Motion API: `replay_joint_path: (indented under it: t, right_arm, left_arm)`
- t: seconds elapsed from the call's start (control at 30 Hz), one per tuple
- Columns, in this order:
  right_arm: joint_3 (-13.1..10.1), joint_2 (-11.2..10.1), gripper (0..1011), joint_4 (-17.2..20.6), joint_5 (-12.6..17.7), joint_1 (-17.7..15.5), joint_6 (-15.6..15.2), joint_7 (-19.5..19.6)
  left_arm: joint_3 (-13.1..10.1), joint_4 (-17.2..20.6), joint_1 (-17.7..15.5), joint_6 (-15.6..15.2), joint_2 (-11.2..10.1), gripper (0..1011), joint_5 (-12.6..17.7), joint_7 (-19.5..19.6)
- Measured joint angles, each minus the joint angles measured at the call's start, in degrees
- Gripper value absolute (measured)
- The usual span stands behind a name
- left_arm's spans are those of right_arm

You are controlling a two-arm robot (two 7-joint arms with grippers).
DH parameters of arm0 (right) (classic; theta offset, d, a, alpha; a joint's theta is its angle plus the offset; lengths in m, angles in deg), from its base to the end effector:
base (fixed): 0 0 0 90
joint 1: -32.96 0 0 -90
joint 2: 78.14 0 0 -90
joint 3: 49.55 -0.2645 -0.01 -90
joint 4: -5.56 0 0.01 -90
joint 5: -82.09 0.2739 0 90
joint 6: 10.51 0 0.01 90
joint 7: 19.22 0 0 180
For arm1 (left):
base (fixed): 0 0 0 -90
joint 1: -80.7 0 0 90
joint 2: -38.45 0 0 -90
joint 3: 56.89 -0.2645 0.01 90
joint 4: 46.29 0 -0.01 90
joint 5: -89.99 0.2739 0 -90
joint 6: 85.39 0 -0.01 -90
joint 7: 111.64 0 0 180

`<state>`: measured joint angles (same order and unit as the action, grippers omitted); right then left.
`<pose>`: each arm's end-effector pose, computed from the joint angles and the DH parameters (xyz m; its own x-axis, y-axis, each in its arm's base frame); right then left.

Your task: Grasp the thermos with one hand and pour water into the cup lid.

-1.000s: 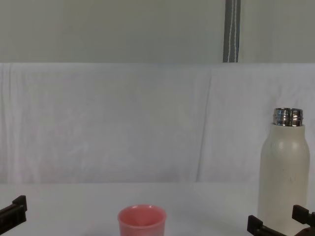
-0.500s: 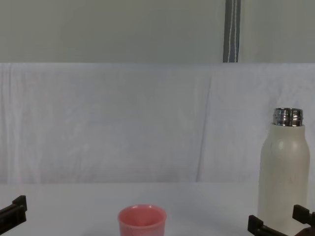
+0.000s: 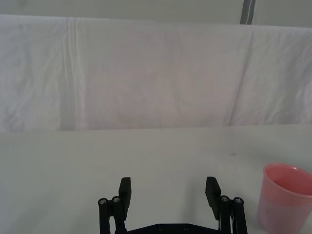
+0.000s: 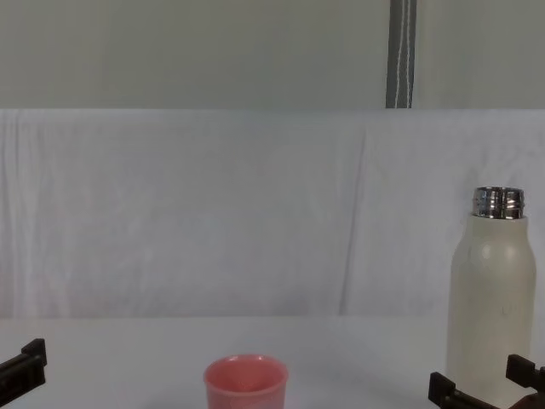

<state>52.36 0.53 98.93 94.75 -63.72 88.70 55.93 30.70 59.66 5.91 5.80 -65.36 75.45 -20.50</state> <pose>0.2550 0.0088 -0.2948 0.4526 -0.8911 -0.0341 0.8902 0.4493 0.0750 0.2248 0.0351 -0.2612 0.1244 0.9917 -0.0325 -0.9921 0.1239 -0.0176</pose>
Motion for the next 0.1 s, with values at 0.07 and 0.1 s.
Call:
replay_joint_path:
  t: [0.07, 0.1]
  right_arm:
    - [0.0, 0.0, 1000, 0.0, 0.0, 0.0, 0.0, 0.0]
    - [0.0, 0.0, 1000, 0.0, 0.0, 0.0, 0.0, 0.0]
  left_arm:
    - [0.0, 0.0, 0.0, 0.0, 0.0, 1001, 0.0, 0.0]
    - [0.0, 0.0, 0.0, 0.0, 0.0, 1001, 0.0, 0.0]
